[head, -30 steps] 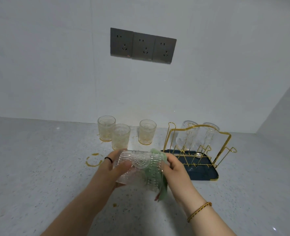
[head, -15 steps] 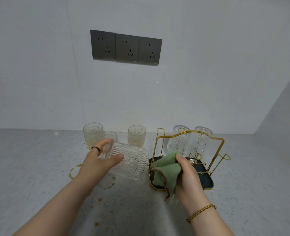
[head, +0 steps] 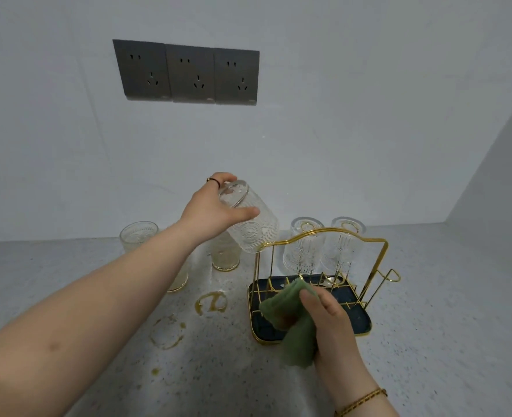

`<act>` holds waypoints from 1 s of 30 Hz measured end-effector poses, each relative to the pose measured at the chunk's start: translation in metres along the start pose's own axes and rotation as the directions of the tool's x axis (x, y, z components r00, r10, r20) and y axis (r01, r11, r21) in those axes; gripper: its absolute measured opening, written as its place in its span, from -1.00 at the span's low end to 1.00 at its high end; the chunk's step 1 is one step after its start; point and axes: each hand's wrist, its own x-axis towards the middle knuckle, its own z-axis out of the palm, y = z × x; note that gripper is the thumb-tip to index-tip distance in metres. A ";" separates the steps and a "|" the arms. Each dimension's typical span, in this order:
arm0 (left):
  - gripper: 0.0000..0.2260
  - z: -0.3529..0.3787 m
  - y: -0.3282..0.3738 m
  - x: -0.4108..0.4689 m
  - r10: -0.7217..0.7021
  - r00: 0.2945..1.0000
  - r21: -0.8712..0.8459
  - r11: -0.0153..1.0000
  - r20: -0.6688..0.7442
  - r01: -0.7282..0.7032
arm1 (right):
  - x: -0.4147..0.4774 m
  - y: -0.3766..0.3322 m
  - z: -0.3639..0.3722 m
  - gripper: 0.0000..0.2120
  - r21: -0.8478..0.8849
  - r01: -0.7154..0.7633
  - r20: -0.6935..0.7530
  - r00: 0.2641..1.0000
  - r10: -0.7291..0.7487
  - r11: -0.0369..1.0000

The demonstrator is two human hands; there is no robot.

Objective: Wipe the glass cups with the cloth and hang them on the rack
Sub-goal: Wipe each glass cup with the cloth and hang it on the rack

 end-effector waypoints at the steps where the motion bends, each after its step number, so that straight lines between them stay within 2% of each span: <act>1: -0.41 0.006 0.002 0.006 0.000 1.000 0.018 1.000 0.024 -0.001 | 0.000 0.001 -0.003 -0.79 -0.001 -0.006 -0.006 1.000 0.006 1.000; 6: -0.46 0.013 0.008 0.024 0.032 0.996 0.040 0.999 0.081 -0.035 | 0.000 0.001 -0.008 -0.83 0.020 -0.046 -0.017 0.999 0.046 0.999; 10: -0.47 0.007 0.013 0.036 0.050 0.999 0.004 0.999 -0.015 -0.050 | 0.000 0.004 -0.013 -0.84 0.025 -0.043 -0.022 0.999 0.043 0.999; 12: -0.43 0.007 0.012 0.041 0.074 0.996 0.064 0.995 -0.039 -0.072 | 0.000 0.005 -0.012 -0.84 0.033 -0.049 -0.015 0.999 0.050 0.998; 16: -0.34 0.020 0.001 0.042 0.064 0.995 0.209 0.975 0.074 -0.078 | 0.000 0.004 -0.010 -0.83 0.041 -0.052 -0.019 0.998 0.053 0.998; 25: -0.34 0.057 -0.026 0.039 0.051 0.932 0.326 0.929 0.359 -0.176 | -0.001 -0.001 -0.009 -0.83 0.022 -0.053 -0.020 0.998 0.054 0.998; 30: -0.24 0.063 -0.037 0.036 0.000 0.887 0.335 0.926 0.461 -0.174 | -0.002 0.000 -0.008 -0.82 -0.039 -0.029 0.056 0.998 0.031 0.999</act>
